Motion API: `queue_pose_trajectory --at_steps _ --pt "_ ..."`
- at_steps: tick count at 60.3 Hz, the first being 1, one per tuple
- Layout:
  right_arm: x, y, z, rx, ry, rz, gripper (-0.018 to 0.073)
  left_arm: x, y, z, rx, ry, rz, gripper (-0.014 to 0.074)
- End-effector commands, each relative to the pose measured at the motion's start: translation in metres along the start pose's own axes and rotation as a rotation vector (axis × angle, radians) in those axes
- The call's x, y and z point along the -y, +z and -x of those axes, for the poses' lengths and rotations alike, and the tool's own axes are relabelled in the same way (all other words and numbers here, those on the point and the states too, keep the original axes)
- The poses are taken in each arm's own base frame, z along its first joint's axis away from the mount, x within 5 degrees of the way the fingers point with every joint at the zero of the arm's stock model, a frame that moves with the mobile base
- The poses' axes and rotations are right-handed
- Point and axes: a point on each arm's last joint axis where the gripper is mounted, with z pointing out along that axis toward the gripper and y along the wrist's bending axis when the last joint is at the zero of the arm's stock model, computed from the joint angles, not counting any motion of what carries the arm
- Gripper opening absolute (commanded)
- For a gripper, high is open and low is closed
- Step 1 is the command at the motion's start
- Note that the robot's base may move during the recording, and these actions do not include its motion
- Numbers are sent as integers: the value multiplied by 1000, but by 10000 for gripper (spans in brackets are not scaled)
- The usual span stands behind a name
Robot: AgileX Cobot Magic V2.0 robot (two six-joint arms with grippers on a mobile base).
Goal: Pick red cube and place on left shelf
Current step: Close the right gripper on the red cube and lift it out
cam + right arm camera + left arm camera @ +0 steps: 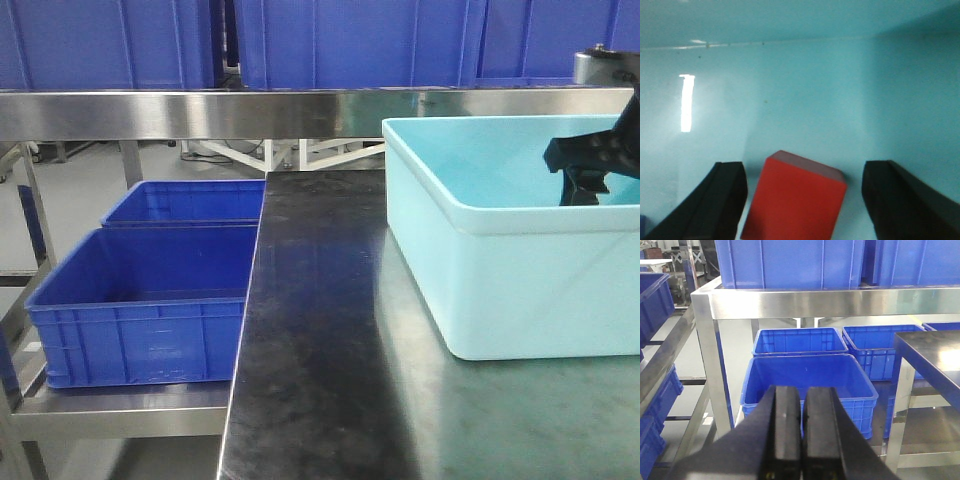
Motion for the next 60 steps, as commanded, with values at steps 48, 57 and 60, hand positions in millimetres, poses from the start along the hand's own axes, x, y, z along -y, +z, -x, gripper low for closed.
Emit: queue_pose_trajectory --at_steps 48,57,60 --pt "-18 -172 20 538 17 109 55 0 0 1 81 -8 -7 101" --pt "-34 -233 -4 653 -43 181 55 0 0 1 81 -8 -7 101" --pt "-43 -244 -12 666 -75 218 55 0 0 1 81 -8 -7 101"
